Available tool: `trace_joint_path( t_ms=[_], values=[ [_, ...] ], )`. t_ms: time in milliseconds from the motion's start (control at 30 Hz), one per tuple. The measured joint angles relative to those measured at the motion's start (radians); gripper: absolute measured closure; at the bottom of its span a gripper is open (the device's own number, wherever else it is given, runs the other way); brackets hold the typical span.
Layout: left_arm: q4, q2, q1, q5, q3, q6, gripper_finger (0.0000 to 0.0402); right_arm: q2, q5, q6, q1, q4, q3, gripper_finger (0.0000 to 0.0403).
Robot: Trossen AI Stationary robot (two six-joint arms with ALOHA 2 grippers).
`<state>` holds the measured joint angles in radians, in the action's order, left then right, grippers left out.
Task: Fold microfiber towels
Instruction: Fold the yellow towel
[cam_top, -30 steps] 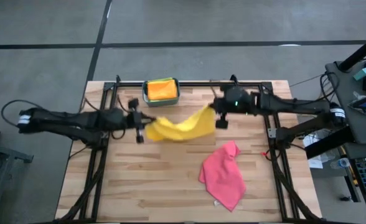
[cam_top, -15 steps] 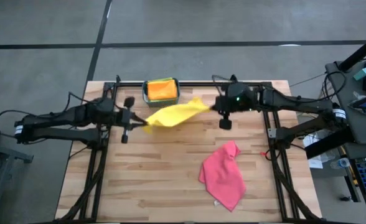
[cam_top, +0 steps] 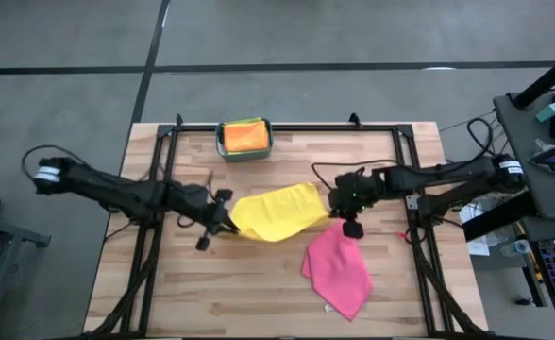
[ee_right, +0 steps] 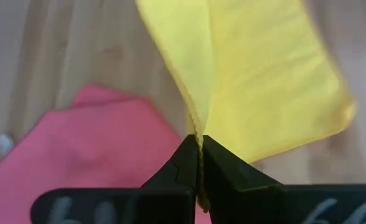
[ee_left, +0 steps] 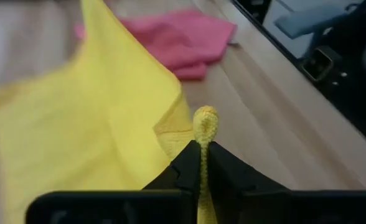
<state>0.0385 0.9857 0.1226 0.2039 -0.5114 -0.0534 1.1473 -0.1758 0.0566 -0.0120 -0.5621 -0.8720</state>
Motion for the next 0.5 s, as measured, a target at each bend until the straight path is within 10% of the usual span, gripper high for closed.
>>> trace_joint_path(
  t_ms=[500],
  values=[
    [-0.154,0.323,0.102,0.032,-0.024,0.231,0.0275,0.000,-0.225,0.241,-0.042,-0.013,0.046,0.0332]
  ],
)
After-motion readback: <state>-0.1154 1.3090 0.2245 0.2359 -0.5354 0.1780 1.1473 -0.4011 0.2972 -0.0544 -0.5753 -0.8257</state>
